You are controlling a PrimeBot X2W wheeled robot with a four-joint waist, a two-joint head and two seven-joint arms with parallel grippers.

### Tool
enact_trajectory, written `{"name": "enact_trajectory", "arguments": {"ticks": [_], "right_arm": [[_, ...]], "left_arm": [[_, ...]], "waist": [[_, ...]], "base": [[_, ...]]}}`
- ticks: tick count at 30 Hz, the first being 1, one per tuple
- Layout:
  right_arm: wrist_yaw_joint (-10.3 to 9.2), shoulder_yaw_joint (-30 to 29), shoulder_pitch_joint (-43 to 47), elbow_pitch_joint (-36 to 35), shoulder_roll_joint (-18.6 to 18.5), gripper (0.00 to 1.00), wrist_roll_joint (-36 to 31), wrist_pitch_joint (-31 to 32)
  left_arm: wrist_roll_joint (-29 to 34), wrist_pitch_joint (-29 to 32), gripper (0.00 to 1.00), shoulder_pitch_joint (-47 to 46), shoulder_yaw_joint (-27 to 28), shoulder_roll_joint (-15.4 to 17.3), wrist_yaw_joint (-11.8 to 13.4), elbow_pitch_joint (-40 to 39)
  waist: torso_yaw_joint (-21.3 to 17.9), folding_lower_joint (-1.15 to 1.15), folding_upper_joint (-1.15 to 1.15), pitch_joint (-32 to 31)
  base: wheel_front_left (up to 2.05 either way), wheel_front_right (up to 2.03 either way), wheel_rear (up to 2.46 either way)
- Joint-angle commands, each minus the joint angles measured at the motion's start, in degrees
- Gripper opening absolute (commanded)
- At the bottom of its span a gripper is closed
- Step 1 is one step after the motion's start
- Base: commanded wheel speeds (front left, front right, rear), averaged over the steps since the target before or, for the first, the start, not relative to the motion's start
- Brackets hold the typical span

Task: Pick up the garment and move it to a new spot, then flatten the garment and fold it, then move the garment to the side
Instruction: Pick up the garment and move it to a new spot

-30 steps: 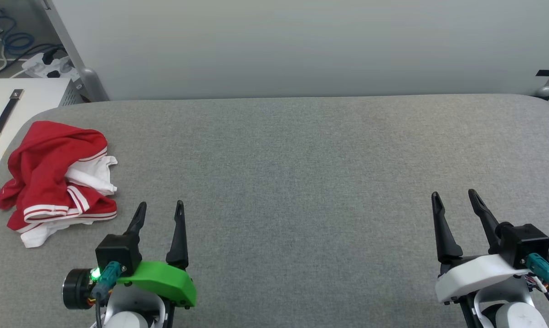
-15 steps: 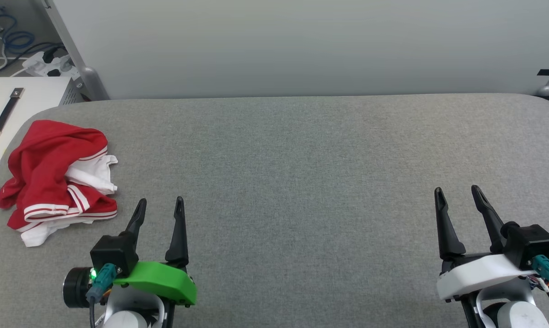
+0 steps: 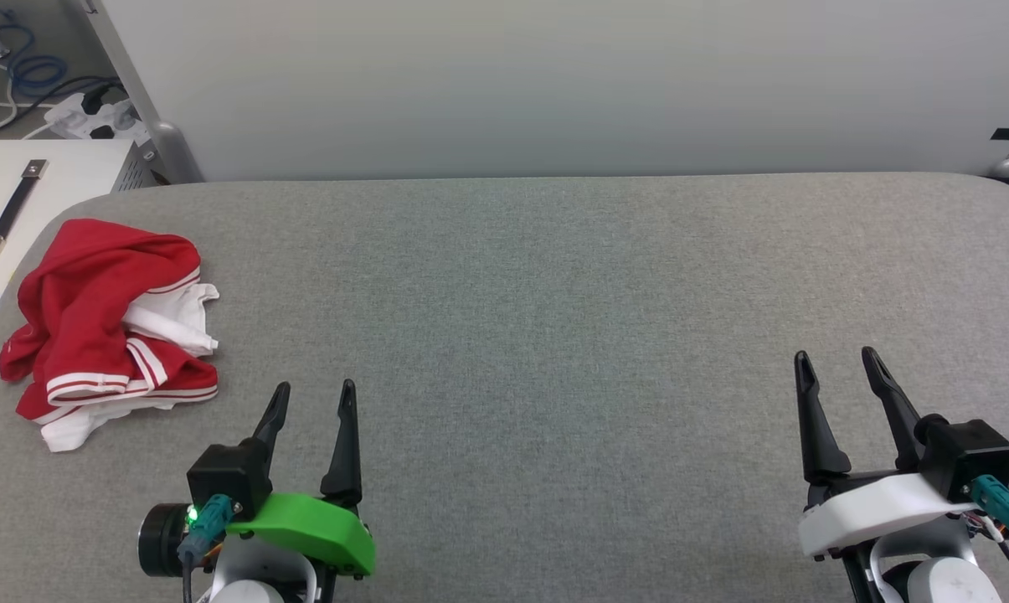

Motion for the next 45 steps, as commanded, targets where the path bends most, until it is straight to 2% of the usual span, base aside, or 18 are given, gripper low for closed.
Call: {"name": "enact_trajectory", "arguments": {"ticks": [1, 16, 22, 28, 37, 45], "right_arm": [[-0.04, 0.18, -0.62, 0.25, 0.08, 1.0, 0.48, -0.6], [-0.04, 0.49, -0.41, 0.67, 0.09, 1.0, 1.86, -2.34], [-0.04, 1.08, -0.37, 0.51, 0.1, 1.0, 2.87, -3.17], [-0.05, 2.39, -0.77, -0.19, 0.1, 1.0, 4.61, -3.87], [-0.05, 3.08, -1.51, -2.24, 0.11, 1.0, 5.12, -4.92], [-0.05, 6.37, -1.19, -0.74, 0.12, 1.0, 3.9, -5.64]], "left_arm": [[-0.62, -0.56, 1.0, 0.4, -0.08, -0.21, -0.42, 0.43], [-2.1, -2.32, 1.0, 0.66, -0.7, -0.25, -1.15, 1.62], [-2.75, -3.17, 1.0, 0.25, -0.33, -0.27, -1.05, 1.76], [-3.39, -3.88, 1.0, -0.6, -0.2, -0.29, -1.28, 0.79], [-4.2, -4.95, 1.0, -0.56, -0.38, -0.31, -1.26, 1.37], [-4.64, -5.68, 1.0, 0.15, 0.03, -0.33, -1.33, 1.63]], "waist": [[0.01, 0.0, 0.0, -0.03], [0.34, 0.0, 0.0, -0.54], [2.71, 0.0, 0.0, 0.22], [7.0, 0.0, 0.0, 1.54], [16.14, 0.0, 0.0, 2.39], [23.78, 0.0, 0.0, 1.23]], "base": [[0.0, 0.0, 0.0], [0.0, 0.0, 0.0], [0.0, 0.0, 0.0], [0.0, 0.0, 0.0], [0.0, 0.0, 0.0], [0.0, 0.0, 0.0]]}}
